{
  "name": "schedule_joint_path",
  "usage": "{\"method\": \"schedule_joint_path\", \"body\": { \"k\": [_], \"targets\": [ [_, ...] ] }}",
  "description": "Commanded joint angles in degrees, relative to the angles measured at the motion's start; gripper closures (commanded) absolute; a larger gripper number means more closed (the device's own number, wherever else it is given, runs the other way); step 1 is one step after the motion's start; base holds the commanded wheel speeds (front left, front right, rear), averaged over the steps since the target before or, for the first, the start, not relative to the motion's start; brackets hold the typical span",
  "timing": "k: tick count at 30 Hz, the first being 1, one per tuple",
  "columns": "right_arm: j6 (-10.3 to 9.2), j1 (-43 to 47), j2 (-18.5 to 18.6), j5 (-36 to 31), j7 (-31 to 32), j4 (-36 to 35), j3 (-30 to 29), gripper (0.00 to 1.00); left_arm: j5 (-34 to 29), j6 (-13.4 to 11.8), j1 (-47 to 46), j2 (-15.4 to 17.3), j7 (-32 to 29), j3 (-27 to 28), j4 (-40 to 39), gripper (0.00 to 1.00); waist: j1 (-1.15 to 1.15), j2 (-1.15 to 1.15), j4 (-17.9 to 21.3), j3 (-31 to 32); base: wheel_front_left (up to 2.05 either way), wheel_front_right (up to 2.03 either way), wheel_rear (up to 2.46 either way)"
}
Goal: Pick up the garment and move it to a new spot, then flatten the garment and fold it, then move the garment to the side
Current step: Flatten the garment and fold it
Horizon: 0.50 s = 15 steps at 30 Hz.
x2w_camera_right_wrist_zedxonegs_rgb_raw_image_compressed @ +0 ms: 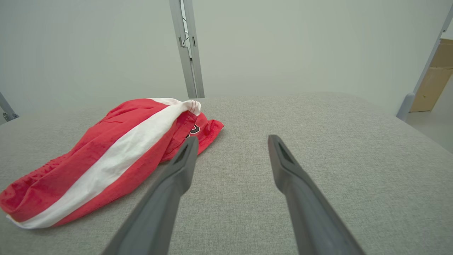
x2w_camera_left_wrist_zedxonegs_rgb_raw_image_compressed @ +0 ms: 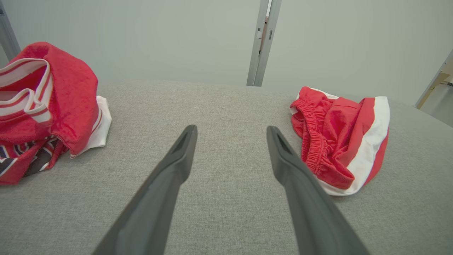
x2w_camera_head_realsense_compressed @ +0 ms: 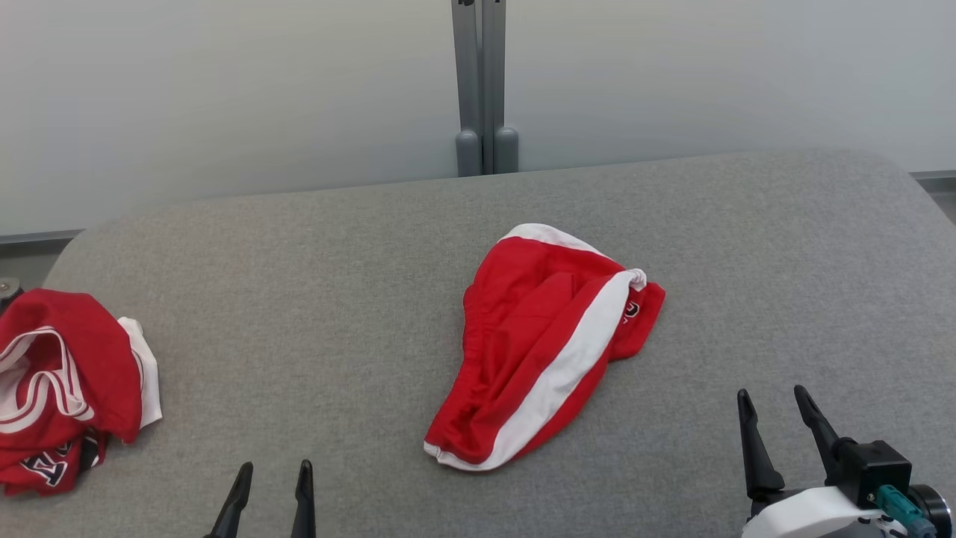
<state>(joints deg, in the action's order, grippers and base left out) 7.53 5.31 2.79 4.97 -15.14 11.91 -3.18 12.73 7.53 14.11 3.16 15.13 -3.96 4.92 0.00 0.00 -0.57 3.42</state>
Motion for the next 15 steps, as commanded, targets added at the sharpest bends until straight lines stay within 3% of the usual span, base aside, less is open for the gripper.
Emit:
{"method": "schedule_joint_path", "body": {
  "k": [1,10,15],
  "targets": [
    [-0.08,0.37,0.18,0.37,-0.01,0.18,0.06,0.0,-0.79,-0.08,0.71,0.09,0.02,-0.14,-0.15,0.0,0.0,0.0,-0.07,-0.06,0.0,0.0,0.0],
    [-0.08,-0.78,0.18,1.32,-0.01,0.8,0.34,0.0,-2.22,-0.08,-0.08,0.16,0.02,-1.45,1.04,0.0,0.0,0.0,-0.06,-1.24,0.0,0.0,0.0],
    [-0.08,-4.19,0.17,4.32,-0.01,4.86,0.5,0.0,-1.5,-0.08,-2.35,0.89,0.03,-3.68,5.28,0.0,0.0,0.0,0.14,-2.75,0.0,0.0,0.0]
  ]
}}
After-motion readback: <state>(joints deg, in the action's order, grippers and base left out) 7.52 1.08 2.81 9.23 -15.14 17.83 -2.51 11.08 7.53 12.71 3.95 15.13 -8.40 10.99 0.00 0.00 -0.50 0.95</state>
